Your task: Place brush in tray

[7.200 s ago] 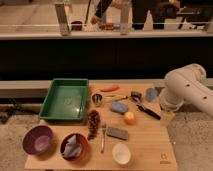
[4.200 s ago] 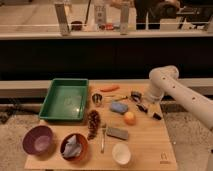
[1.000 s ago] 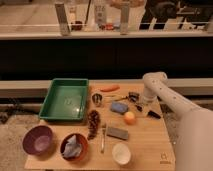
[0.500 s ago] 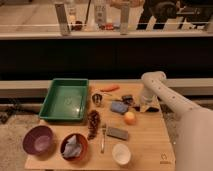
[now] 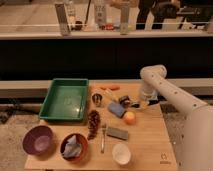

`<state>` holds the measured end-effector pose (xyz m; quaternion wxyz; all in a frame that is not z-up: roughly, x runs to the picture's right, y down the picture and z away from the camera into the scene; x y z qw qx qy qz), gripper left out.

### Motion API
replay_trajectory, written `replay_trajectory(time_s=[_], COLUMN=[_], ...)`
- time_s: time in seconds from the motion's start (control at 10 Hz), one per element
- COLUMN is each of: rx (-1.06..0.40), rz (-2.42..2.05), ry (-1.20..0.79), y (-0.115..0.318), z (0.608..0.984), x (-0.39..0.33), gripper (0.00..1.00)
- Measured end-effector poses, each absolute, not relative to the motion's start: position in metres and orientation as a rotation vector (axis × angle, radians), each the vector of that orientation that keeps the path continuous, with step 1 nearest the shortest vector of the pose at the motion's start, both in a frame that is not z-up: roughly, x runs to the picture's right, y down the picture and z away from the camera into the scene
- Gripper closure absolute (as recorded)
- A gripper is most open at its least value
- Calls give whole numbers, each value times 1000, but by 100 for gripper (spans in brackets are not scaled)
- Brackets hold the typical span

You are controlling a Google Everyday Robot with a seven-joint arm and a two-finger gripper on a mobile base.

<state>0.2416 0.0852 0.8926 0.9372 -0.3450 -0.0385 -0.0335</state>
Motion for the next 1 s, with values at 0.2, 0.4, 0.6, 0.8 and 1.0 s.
replay_trajectory(time_s=[0.2, 0.4, 0.6, 0.8, 1.0], rx=[-687, -666, -650, -624, -602], rz=[-89, -117, -141, -161, -191], ry=[-69, -68, -61, -57, -68], y=[76, 58, 47, 38, 27], z=[885, 869, 855, 848, 836], x=[227, 205, 190, 178, 145], gripper=[97, 97, 97, 97, 97])
